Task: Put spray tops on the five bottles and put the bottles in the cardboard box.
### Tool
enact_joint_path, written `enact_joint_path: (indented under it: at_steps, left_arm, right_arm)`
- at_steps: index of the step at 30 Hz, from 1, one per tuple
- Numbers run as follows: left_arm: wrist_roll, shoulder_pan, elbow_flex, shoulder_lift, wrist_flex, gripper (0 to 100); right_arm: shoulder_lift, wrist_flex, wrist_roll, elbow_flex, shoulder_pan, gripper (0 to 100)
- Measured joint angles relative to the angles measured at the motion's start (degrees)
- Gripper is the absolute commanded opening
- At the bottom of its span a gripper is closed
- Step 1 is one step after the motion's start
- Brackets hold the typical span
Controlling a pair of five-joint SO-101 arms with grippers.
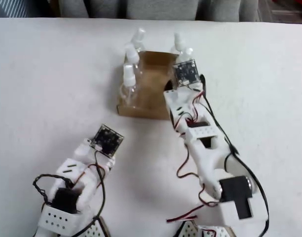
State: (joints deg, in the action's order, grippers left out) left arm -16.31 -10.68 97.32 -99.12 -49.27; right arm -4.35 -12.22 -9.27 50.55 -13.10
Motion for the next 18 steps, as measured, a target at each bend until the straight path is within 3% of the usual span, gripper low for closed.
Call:
enact_joint_path:
  at_steps: [7,12,18]
  left_arm:
    - [0.0,0.0,0.0,0.0,0.0,2]
    - [0.0,0.0,0.0,0.0,0.0,2]
    - [0.0,0.0,0.0,0.0,0.0,2]
  right_arm:
    - [-7.0,8.7,0.0,0.7,-0.2,33.2]
    - [-15.9,19.9,3.1,0.7,0.5,43.1]
    - [-28.7,38.4,3.9,0.7,0.7,35.7]
